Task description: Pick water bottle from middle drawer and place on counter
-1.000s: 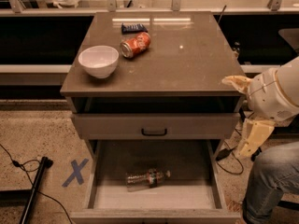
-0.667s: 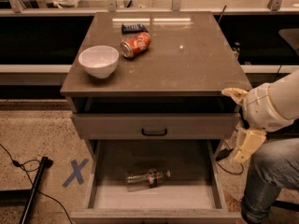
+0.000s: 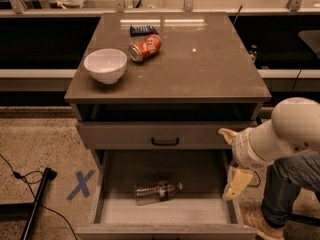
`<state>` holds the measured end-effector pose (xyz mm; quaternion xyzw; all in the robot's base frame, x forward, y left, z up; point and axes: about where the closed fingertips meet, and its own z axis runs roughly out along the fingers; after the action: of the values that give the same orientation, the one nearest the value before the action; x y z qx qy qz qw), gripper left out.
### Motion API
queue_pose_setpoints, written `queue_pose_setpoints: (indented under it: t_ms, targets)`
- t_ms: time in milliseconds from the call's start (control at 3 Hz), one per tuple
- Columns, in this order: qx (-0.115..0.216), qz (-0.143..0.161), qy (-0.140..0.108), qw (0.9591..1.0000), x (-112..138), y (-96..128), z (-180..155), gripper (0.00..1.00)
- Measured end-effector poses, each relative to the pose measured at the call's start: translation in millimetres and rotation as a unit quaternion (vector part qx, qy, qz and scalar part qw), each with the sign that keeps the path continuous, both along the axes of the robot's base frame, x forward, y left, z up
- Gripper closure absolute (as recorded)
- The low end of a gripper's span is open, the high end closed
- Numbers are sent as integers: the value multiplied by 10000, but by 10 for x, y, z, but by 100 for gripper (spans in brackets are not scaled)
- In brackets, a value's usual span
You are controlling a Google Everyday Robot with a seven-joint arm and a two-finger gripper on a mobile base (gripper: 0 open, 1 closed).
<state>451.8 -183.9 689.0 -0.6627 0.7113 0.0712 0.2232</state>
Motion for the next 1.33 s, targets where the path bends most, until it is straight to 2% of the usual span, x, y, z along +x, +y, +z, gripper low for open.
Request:
queue_pose_setpoints:
  t_ms: [333, 667, 1000, 1333]
  targets:
    - [-82, 9, 36, 10000, -16, 22, -135, 0]
    - [-75, -58, -29, 10000, -13, 47, -165, 0]
    - [-204, 93, 285, 9993, -59, 272, -622, 0]
    - [-462, 345, 752, 9955, -134, 561, -1238, 0]
